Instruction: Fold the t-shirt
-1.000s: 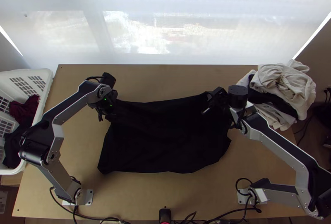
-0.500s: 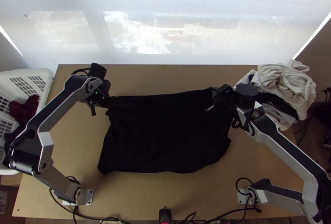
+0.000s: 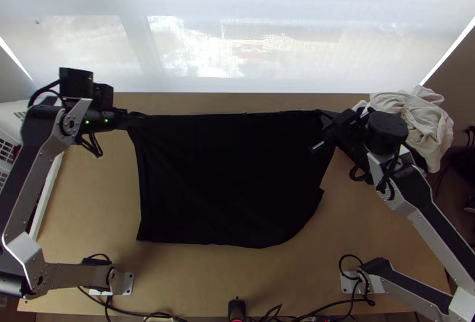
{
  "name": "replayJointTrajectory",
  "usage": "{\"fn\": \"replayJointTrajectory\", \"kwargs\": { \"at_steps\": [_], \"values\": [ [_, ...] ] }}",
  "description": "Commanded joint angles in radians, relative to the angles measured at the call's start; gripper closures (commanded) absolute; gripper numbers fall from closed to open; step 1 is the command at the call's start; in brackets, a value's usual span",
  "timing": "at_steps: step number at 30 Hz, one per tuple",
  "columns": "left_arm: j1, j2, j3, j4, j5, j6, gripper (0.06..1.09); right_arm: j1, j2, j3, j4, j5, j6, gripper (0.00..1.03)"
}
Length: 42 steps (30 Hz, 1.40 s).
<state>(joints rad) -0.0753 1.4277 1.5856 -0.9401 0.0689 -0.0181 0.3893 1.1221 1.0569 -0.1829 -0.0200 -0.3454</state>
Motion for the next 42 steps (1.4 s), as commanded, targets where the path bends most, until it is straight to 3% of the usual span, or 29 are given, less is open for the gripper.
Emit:
{"fn": "replayJointTrajectory", "kwargs": {
  "at_steps": [1, 4, 12, 18, 32, 42],
  "values": [
    [0.078, -0.170, 0.022, 0.106, 0.039, 0.001, 1.05, -0.021, -0.062, 0.104, -0.087, 0.015, 0.026, 1.00],
    [0.111, -0.248, 0.022, 0.173, 0.117, -0.016, 1.05, -0.027, -0.081, 0.153, -0.127, 0.020, 0.036, 1.00],
    [0.144, -0.349, 0.169, 0.215, 0.126, -0.080, 1.05, -0.030, -0.151, 0.275, -0.171, 0.038, 0.052, 1.00],
    [0.127, -0.441, 0.214, 0.215, 0.170, -0.085, 1.05, 0.039, -0.188, 0.397, -0.217, 0.049, 0.046, 1.00],
    [0.127, -0.566, 0.413, -0.104, 0.238, 0.017, 1.05, 0.137, -0.240, 0.672, -0.451, 0.055, 0.059, 1.00],
    [0.134, -0.604, 0.613, -0.424, 0.267, 0.124, 1.05, 0.137, -0.404, 0.692, -0.718, 0.042, 0.098, 1.00]
  ]
}}
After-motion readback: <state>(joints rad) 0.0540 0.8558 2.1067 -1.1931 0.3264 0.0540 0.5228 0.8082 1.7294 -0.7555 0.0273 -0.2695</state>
